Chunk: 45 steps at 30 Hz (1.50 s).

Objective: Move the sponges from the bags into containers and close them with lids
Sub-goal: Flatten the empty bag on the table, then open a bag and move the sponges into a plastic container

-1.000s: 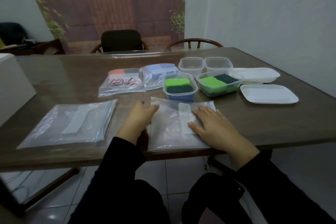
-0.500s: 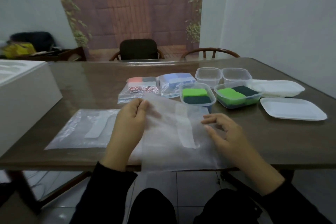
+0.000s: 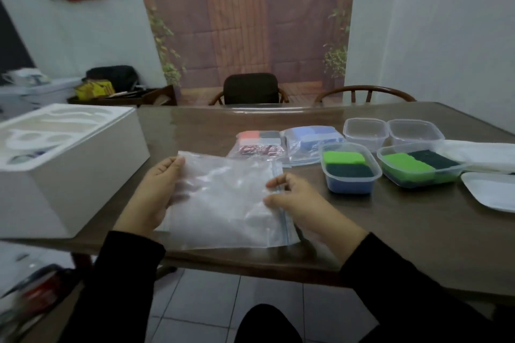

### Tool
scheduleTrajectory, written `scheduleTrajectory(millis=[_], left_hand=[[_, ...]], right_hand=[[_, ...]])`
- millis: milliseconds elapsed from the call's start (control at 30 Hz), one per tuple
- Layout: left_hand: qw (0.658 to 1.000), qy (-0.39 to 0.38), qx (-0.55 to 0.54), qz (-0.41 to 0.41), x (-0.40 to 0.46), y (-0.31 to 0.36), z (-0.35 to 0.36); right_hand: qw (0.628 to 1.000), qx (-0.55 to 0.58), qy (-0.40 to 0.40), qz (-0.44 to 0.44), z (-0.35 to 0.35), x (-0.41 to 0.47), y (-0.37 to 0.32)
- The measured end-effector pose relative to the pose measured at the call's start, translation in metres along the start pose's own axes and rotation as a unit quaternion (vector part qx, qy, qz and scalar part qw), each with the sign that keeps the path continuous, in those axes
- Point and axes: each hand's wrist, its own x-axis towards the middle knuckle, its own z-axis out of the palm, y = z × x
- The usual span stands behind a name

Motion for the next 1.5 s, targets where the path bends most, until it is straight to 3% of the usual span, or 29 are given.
scheduleTrajectory(millis=[133, 267, 367, 467, 600, 667, 867, 1000, 1100, 1200, 1300, 1433, 1500], left_hand=[[0.984, -0.006, 0.166, -0.064, 0.016, -0.009, -0.024], [0.931, 0.098, 0.35, -0.011, 0.041, -0.016, -0.034], [0.882, 0.133, 0.452, -0.002, 0.062, -0.032, -0.038], [0.833, 0.099, 0.544, 0.0, 0.069, -0.053, -0.034], [0.772, 0.103, 0.628, -0.002, 0.069, -0.072, -0.031], [0.764, 0.085, 0.639, -0.025, 0.071, -0.071, -0.032], [0.788, -0.036, 0.606, -0.105, 0.065, -0.039, -0.039], [0.869, -0.085, 0.486, -0.029, 0.043, 0.008, -0.031], [0.89, -0.09, 0.445, 0.04, 0.036, 0.043, -0.002], [0.879, -0.109, 0.45, 0.112, 0.048, 0.061, 0.045], [0.861, -0.143, 0.471, 0.131, 0.078, 0.046, 0.095], [0.774, -0.188, 0.591, 0.129, 0.107, 0.002, 0.128], [0.747, -0.186, 0.621, 0.146, 0.113, -0.013, 0.134]], right_hand=[[0.999, -0.025, 0.002, -0.02, 0.026, 0.025, -0.005], [0.99, -0.132, -0.003, -0.046, 0.054, 0.048, -0.007], [0.951, -0.295, -0.014, -0.094, 0.067, 0.053, -0.004], [0.894, -0.429, -0.02, -0.128, 0.073, 0.052, 0.007], [0.833, -0.531, -0.013, -0.154, 0.071, 0.051, 0.015], [0.815, -0.56, -0.025, -0.146, 0.069, 0.051, 0.014], [0.856, -0.497, -0.076, -0.118, 0.041, 0.042, -0.007], [0.886, -0.44, -0.089, -0.117, -0.006, 0.027, -0.017], [0.918, -0.378, -0.046, -0.109, -0.047, 0.016, -0.018], [0.948, -0.288, 0.027, -0.133, -0.083, 0.009, -0.014], [0.956, -0.238, 0.093, -0.147, -0.113, 0.002, -0.007], [0.955, -0.168, 0.152, -0.19, -0.133, -0.007, 0.004], [0.952, -0.152, 0.17, -0.202, -0.141, -0.011, 0.01]])
